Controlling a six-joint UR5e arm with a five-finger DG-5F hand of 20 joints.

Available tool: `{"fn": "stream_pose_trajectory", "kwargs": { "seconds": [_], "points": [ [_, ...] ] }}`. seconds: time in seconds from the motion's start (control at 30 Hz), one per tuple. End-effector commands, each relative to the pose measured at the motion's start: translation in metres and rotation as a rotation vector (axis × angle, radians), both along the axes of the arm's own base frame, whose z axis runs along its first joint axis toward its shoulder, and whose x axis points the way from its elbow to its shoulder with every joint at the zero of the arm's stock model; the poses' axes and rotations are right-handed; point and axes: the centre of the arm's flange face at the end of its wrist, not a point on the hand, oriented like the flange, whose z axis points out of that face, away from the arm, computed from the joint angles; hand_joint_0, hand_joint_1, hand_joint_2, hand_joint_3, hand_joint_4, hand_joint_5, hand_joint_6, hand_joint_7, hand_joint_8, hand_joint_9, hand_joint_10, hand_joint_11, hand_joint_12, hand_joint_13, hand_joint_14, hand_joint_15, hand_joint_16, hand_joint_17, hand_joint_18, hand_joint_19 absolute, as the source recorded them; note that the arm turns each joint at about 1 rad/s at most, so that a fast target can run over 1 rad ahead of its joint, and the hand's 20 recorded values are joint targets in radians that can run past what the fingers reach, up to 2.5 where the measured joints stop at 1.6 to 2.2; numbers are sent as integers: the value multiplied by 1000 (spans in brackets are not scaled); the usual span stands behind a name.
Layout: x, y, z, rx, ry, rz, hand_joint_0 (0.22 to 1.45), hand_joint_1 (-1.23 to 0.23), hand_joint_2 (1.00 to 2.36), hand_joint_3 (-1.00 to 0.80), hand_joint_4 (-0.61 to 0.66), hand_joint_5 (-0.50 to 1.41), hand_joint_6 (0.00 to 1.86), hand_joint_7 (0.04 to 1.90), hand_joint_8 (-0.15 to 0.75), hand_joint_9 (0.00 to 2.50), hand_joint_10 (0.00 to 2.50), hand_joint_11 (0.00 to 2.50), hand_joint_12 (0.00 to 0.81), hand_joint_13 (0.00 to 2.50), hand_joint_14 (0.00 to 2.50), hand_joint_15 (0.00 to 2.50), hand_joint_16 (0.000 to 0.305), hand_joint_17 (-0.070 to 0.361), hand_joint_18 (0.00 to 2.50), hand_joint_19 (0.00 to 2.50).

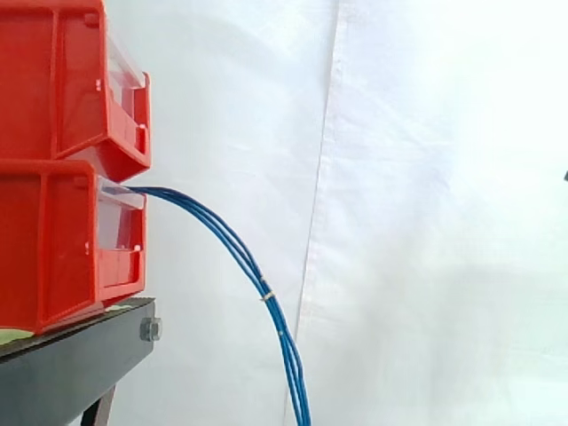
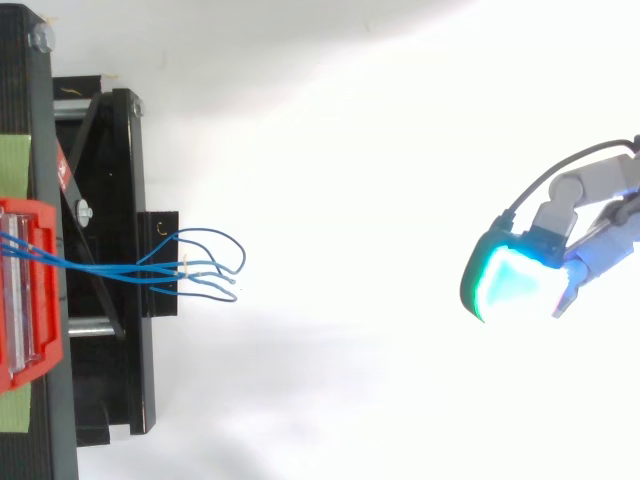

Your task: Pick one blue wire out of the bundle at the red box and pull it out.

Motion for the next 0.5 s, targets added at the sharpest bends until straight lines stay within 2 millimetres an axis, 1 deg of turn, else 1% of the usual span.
{"fn": "stream_pose_trajectory", "kwargs": {
  "seconds": [0.0, 0.07, 0.1, 0.13, 0.27, 0.37, 0.47],
  "points": [
    [8, 1, -7, 1, 0, -3, 550, -725, 1000, -500, 430, -132, 502, 960, 355, 805, 8, 356, 443, 823, 12, 367, 57, 128, 825, 456],
    [19, 3, -12, 2, 3, -2, 550, -722, 1000, -500, 429, -130, 503, 964, 355, 810, 8, 359, 442, 827, 13, 373, 57, 128, 829, 453],
    [22, 4, -12, 2, 1, 0, 550, -722, 1000, -500, 425, -130, 502, 962, 356, 810, 8, 355, 442, 830, 14, 373, 57, 129, 829, 455],
    [28, 4, -18, 3, 4, -2, 550, -721, 1000, -500, 433, -130, 502, 961, 354, 810, 8, 348, 443, 833, 14, 370, 57, 129, 830, 455],
    [44, 3, -19, 1, -2, -11, 551, -720, 1000, -500, 435, -129, 502, 966, 356, 812, 8, 358, 445, 838, 12, 375, 57, 129, 832, 455],
    [46, 0, -12, -5, -11, -24, 553, -719, 1000, -500, 434, -128, 503, 966, 355, 814, 10, 359, 443, 844, 13, 383, 57, 129, 833, 455],
    [47, -5, -11, -27, -16, -56, 553, -719, 1000, -500, 433, -128, 503, 961, 356, 820, 8, 359, 443, 851, 15, 381, 57, 128, 834, 455]
  ]
}}
